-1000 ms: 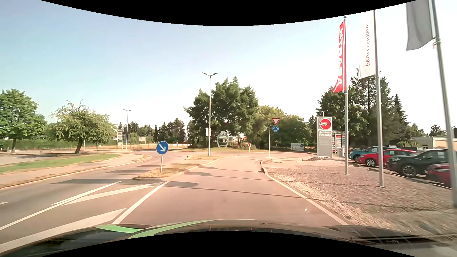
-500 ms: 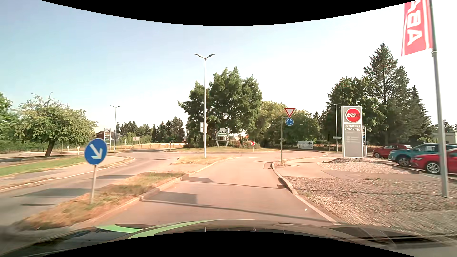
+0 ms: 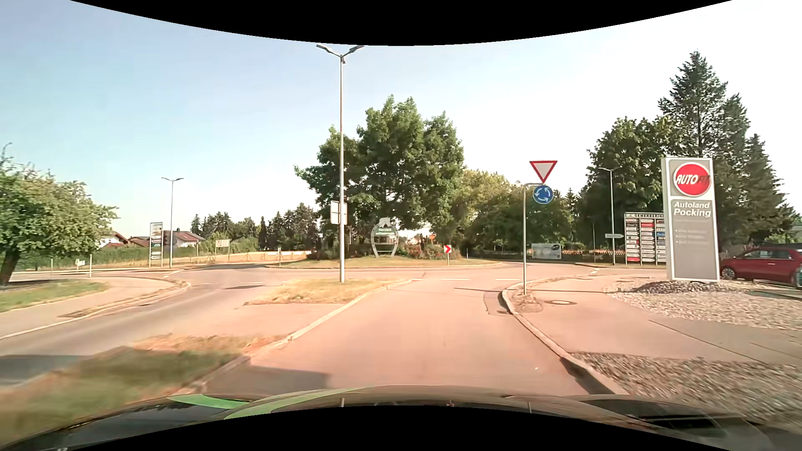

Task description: Follow the waypoints while adhering to traffic rules and regulations

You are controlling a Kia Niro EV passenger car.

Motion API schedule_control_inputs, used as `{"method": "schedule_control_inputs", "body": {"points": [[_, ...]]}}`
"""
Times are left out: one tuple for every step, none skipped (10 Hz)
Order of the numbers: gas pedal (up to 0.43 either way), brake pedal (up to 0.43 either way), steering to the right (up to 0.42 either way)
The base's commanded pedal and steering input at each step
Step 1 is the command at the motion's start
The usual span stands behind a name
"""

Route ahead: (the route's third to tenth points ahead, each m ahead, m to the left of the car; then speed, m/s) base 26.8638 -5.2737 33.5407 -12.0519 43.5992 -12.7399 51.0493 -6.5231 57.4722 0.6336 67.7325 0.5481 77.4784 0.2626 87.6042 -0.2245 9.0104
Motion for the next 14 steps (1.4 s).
{"method": "schedule_control_inputs", "body": {"points": [[0.0,0.122,0.029],[0.0,0.122,0.033],[0.0,0.122,0.038],[0.0,0.122,0.042],[0.0,0.122,0.046],[0.0,0.122,0.052],[0.0,0.122,0.061],[0.0,0.122,0.071],[0.0,0.128,0.086],[0.0,0.128,0.102],[0.0,0.134,0.115],[0.0,0.134,0.132],[0.0,0.134,0.145],[0.0,0.134,0.156]]}}
